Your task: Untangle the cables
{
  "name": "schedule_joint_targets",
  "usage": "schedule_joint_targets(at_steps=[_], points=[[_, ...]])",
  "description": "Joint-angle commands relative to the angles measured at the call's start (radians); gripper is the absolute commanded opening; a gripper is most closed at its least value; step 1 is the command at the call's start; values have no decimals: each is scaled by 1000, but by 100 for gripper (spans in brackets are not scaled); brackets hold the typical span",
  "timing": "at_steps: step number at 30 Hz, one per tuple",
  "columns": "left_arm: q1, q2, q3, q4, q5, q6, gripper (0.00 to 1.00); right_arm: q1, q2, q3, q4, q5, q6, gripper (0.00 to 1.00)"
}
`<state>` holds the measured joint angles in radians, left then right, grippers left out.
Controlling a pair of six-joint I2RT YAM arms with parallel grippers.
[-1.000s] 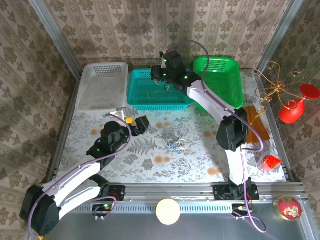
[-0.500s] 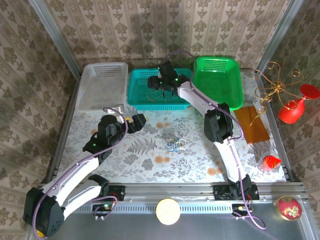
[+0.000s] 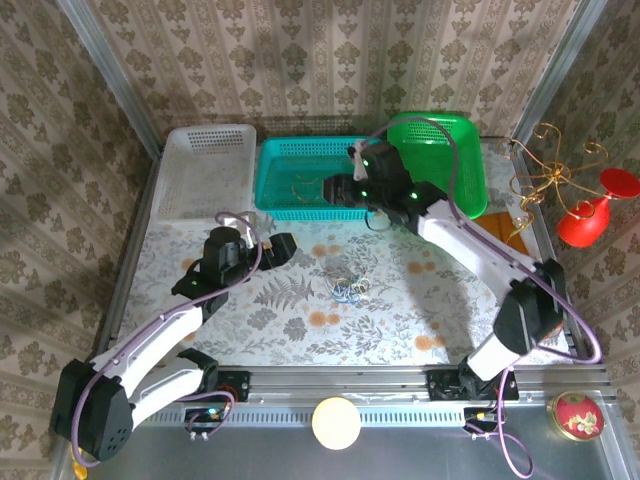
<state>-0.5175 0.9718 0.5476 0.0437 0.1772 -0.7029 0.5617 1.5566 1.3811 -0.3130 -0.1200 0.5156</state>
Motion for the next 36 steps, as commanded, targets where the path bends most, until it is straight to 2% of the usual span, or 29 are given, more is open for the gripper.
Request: schedule_joint_targets(at_steps=[1,8,13,25,36], points=[[-23,3,2,5,29,8,100,-1,-68,-186,47,-16,73,53],[-187,67,-10,31,-100,-16,100,8,-257,-538,124,-12,178,48],[-277,102,-14,30,-175,-27,100,7,-289,-696,200,32,237,40],[-280,154,-15,75,-202,-29,100,35,-221,-723,299,-17,298,31],[-277,160,-11,103,-189,-26,100,61,-86,-690,342,-41,319,33]])
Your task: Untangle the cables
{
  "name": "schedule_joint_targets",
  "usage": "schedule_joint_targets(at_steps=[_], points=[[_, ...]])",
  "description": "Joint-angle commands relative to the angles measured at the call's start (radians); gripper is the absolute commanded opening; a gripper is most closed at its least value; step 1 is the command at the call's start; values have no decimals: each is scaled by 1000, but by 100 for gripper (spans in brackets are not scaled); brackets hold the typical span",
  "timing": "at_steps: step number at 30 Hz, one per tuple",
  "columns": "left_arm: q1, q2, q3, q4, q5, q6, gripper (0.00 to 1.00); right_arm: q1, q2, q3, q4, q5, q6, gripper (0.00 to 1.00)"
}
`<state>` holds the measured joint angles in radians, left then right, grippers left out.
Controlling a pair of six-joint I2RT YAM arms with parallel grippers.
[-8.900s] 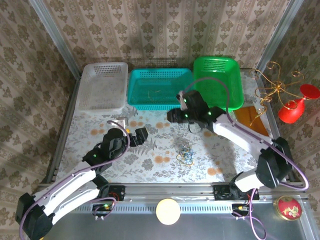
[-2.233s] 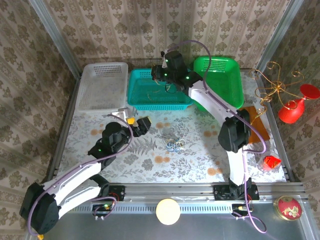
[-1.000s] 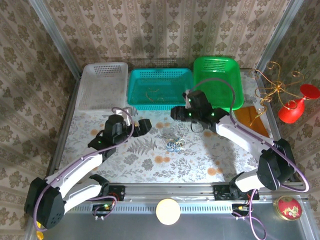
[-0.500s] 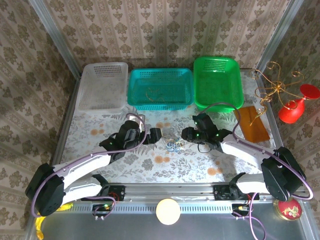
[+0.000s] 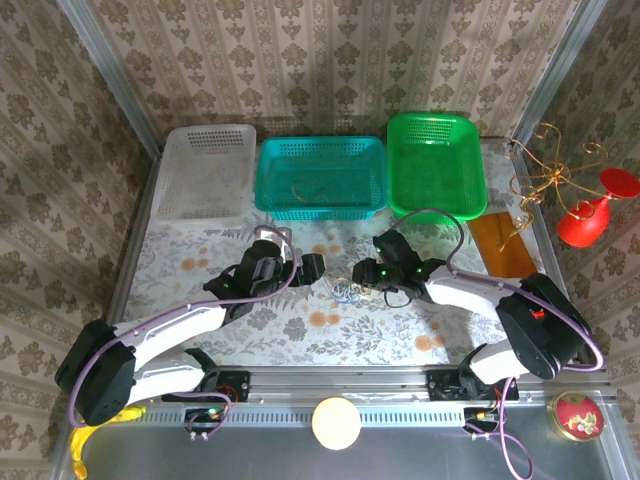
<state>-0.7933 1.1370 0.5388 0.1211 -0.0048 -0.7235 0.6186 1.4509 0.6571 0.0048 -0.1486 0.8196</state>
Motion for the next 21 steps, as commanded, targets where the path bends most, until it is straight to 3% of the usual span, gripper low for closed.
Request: schedule_joint_targets(at_steps=[1,21], points=[[-2,-6,-4,27,-7,-2,100,5,26,39,23,-11,12,33],[11,-1,-21,32,32,25,100,6,91,83,58,-72,43,28]])
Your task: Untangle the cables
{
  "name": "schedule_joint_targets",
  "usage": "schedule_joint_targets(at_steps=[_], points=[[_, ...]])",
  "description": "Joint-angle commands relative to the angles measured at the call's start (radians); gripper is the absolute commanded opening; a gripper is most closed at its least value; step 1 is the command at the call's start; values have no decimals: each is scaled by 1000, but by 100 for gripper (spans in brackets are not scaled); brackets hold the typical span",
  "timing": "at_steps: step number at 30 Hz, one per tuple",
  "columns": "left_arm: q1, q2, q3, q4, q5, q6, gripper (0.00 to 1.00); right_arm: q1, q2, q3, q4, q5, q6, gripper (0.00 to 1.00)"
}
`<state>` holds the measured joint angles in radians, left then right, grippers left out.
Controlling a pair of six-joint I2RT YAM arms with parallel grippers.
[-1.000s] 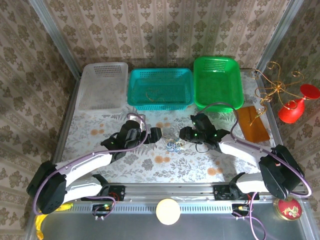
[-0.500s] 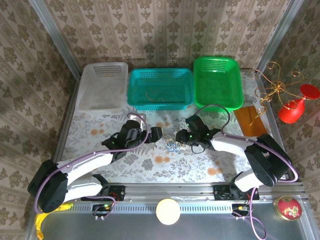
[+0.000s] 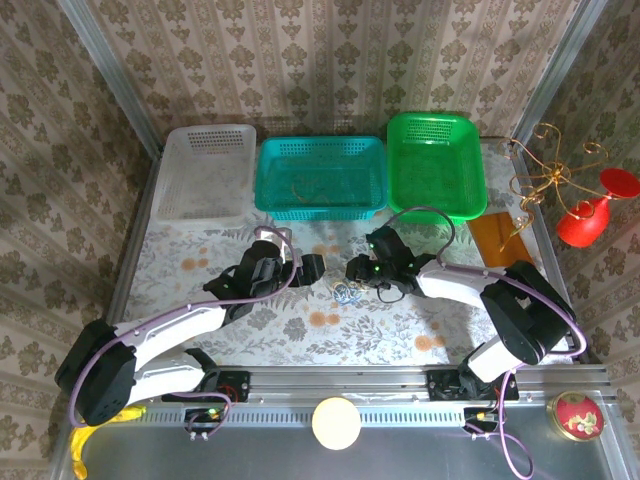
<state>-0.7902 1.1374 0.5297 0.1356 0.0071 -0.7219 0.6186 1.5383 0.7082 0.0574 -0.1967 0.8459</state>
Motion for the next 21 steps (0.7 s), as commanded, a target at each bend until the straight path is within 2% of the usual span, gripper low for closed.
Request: schedule_joint_targets(at_steps=[1,5,7,8,13,21], points=[[9,1,-11,18,23,26,100,6,4,34,1,-22,15,26],[11,14,-2,19,39,42,100,6,14,51,-15,-22,1,14],[12,24,2,26,57,60,100,5,20,64,-23,-28,-6,2],[11,31,3,29,67,69,100,5,20,71,-25,-34,-12,0],[5,95,19,56,142,133,100,6,-9,101,-35,-74,-24,0],[-52,259,55,147,136,204,100,6,-79,95,-36,-98,-18,0]])
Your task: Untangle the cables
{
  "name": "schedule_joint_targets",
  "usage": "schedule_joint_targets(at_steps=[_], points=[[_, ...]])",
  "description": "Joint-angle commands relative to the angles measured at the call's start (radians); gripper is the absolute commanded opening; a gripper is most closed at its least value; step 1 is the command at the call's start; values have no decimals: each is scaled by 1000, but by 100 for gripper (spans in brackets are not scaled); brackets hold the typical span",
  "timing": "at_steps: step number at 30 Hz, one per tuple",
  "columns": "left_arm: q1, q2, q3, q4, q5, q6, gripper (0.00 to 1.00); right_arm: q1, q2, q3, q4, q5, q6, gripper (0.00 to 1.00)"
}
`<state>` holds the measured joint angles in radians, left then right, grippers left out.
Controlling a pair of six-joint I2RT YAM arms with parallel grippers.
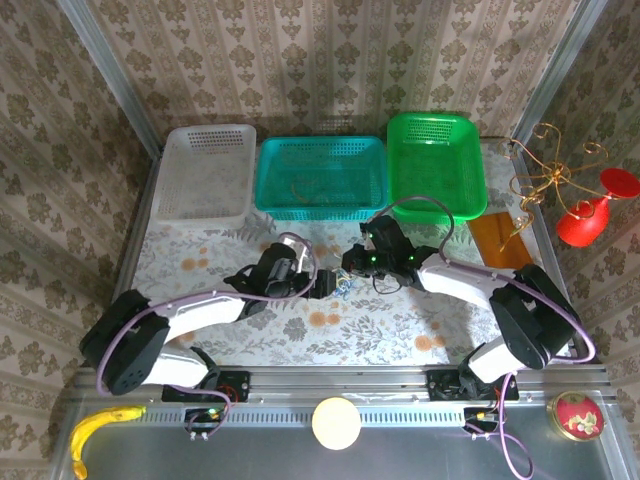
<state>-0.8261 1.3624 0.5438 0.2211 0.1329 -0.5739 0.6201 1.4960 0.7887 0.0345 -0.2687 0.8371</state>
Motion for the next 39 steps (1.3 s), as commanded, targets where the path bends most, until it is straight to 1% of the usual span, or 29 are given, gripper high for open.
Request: schedule_joint_targets(at_steps=[1,5,8,11,15,22,23,25,28,33,39], points=[[-23,56,48,75,4,63,100,4,-41,11,-11,-27,-8,0],[-36,124,63,127,-14,84,100,5,-43,-8,6,-30,4,0],[-38,165,72,161,-24,90,94,4,-42,-17,20,-36,13,0],[-39,200,77,198,-29,88,86,7,-45,-20,29,-44,23,0],[-39,255,89,239,-23,80,69,10,-55,-17,42,-66,45,0],[-39,340,82,320,25,46,29,5,-98,20,40,-116,80,0],[-38,347,77,331,30,42,25,2,-98,29,35,-121,80,0],[-38,355,61,356,40,28,17,-7,-150,56,12,-127,79,0],[-39,364,37,390,49,10,10,-25,-192,93,-20,-130,72,0],[-38,371,4,436,66,-13,9,-51,-251,134,-75,-115,51,0],[-38,361,-29,474,78,-33,10,-76,-306,108,-99,-73,22,0]])
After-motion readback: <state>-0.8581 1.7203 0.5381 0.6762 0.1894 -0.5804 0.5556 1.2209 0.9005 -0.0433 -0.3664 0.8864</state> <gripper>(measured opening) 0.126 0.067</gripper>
